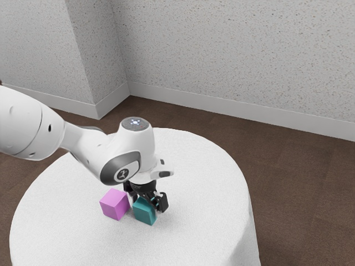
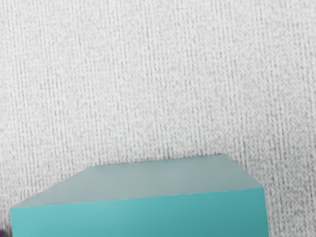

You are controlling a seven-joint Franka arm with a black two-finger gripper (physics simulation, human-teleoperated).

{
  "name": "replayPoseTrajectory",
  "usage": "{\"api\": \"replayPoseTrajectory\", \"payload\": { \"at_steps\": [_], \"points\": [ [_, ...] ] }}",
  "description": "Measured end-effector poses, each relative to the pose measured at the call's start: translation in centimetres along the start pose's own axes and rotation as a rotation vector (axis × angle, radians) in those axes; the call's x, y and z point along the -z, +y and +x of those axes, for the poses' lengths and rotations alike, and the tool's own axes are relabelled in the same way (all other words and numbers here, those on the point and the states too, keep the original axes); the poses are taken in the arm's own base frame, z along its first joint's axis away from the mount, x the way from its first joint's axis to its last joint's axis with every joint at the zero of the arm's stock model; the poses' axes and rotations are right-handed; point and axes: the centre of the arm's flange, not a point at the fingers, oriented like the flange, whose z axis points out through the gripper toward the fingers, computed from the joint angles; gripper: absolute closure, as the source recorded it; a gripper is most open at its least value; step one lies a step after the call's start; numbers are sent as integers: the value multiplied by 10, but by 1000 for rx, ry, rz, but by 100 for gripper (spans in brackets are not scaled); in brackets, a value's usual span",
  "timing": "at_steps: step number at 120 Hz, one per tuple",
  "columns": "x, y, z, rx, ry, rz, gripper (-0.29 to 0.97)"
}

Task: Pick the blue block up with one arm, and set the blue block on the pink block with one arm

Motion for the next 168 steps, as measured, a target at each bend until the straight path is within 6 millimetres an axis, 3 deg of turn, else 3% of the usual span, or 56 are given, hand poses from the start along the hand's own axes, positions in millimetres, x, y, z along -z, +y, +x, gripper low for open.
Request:
{"api": "replayPoseTrajectory", "payload": {
  "at_steps": [34,59,90,134,168],
  "points": [
    [-4,-4,0,3,-5,5,1],
    [-2,-3,2,2,0,4,21],
    [0,-3,3,5,6,8,31],
    [38,0,6,18,73,-19,32],
    [55,-3,2,32,56,-23,32]
  ]
}}
